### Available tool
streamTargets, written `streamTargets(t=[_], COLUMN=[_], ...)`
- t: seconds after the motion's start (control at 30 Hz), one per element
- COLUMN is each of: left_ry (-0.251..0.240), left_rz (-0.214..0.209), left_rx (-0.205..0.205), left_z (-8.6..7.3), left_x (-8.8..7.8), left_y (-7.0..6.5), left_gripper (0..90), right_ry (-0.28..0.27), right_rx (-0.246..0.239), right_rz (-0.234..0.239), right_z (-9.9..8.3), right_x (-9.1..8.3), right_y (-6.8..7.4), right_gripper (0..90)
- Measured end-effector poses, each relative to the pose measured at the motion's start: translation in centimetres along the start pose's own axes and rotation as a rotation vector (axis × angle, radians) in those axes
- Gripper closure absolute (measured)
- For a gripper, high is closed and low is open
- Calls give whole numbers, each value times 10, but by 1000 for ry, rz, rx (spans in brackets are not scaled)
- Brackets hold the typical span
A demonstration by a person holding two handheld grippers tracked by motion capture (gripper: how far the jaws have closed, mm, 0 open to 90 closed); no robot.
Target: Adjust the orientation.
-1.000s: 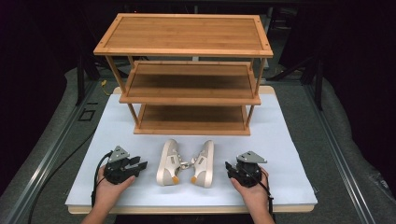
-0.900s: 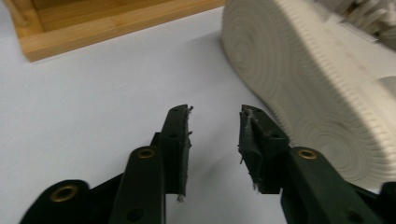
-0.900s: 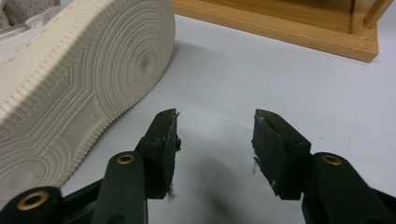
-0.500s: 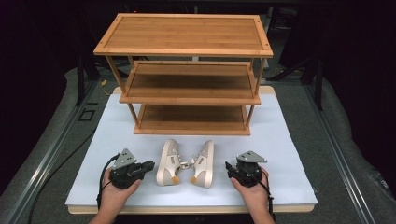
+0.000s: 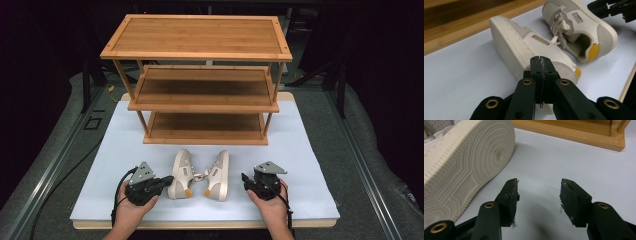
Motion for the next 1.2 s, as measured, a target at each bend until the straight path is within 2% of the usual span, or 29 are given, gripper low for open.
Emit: streamTargets(t=[0.2,0.27,0.53,0.87,0.93,1.03,1.2], left_ry=[14,7,12,16,22,31,57], left_rz=[16,19,27,51,59,70,86], left_rx=[43,33,36,-7,-11,-23,-44], left_z=[1,0,-3,-9,-10,-13,-19], left_x=[1,1,-2,-9,-11,-13,-15], left_y=[-4,-3,-1,6,7,11,18], left_gripper=[897,896,896,896,896,896,896], right_ry=[-3,-3,-6,-9,-8,-8,-1], right_rx=[8,7,14,18,18,22,21], right_rz=[3,3,2,2,-9,8,5], right_z=[0,0,0,1,1,1,1], right_x=[0,-1,-1,-2,-2,-2,-2], right_y=[0,0,-1,-2,-2,-2,-2], right_gripper=[485,486,487,486,486,486,485])
Point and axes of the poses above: each handheld gripper's, and its own axes: x roughly forward along the jaws, z roughly out of its top, y roughly to its left, the point moved 1 cm from there along x, roughly forward along the jaws, and after that the axes turned 11 degrees about x, right-handed, at the moved point
